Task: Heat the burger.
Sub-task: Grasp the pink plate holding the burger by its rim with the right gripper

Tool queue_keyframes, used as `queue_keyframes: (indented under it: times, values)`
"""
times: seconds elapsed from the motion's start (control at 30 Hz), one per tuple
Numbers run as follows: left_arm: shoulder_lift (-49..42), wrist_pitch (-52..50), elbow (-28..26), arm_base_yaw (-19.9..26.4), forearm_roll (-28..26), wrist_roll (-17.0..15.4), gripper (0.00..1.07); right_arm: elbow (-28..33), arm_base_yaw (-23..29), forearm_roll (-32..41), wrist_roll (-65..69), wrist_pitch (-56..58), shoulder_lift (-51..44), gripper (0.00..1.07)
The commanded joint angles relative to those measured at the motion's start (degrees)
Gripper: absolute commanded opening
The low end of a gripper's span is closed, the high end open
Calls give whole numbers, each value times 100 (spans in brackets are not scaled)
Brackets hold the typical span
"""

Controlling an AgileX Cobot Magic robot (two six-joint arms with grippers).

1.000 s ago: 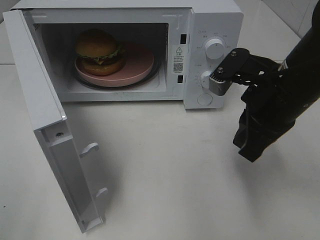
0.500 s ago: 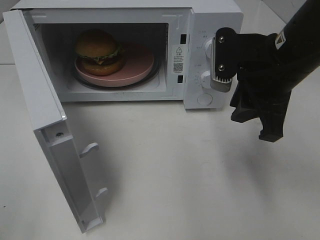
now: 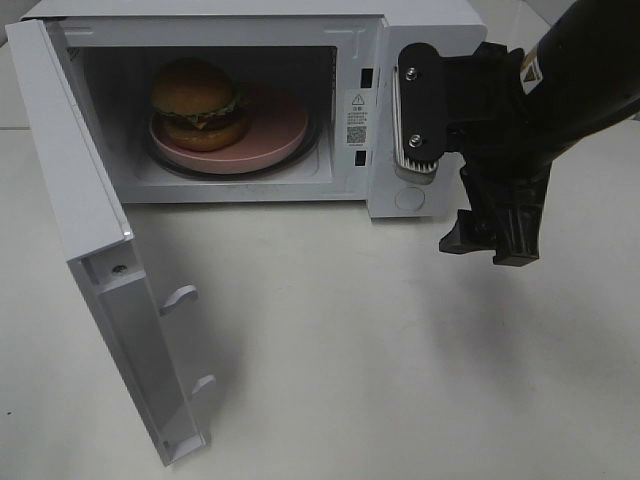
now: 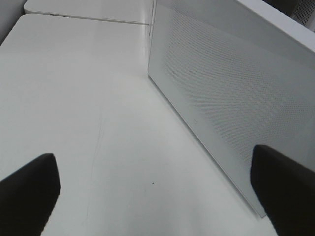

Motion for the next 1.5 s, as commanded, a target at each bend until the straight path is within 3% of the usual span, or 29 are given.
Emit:
queue_keyframes:
  times: [0.03,0.73,1.5]
  values:
    - [-115,-29,34,23,-52,-40,98,-29,11,-52,-223,-120,-17,93]
    - [-115,-29,34,23,-52,-40,98,-97,109,0,-1043,-980,424,89]
    - [-115,-29,34,23,-52,-40,98,-1868,544,-23,-1043,-1129,2091,86]
